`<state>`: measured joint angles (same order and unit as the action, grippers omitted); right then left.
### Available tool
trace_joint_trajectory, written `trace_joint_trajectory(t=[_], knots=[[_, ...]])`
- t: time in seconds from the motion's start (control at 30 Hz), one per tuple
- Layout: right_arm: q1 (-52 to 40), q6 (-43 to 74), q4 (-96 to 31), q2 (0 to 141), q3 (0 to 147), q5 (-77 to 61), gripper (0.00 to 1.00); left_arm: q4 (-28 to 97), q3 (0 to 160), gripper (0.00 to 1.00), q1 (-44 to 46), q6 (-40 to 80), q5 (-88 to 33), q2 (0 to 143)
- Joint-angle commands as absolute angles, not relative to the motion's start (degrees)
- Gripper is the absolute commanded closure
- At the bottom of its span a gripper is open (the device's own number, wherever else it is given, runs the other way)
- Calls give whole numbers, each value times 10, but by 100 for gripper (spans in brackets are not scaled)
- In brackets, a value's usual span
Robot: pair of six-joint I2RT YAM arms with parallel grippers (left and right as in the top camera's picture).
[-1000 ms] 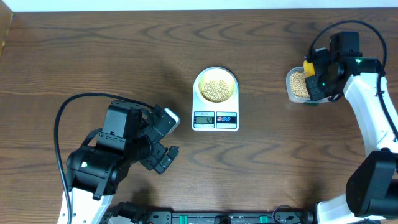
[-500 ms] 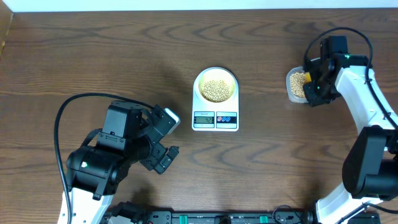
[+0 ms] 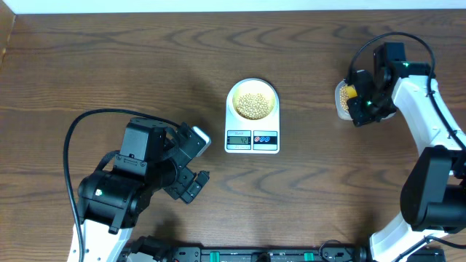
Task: Scoop item into bowl and weigh 50g on scale
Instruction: 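Dip the scoop into the soybeans with the right gripper and lift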
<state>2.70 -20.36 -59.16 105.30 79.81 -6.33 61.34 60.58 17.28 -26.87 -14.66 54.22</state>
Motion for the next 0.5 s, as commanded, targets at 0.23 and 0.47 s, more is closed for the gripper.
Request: trace_joint_trajectory(t=[0.23, 0.47], knots=[[121, -176, -592, 1068, 799, -203, 99, 615, 624, 2, 170, -272, -143, 542], [191, -176, -591, 1068, 799, -299, 99, 615, 624, 2, 170, -272, -143, 542]])
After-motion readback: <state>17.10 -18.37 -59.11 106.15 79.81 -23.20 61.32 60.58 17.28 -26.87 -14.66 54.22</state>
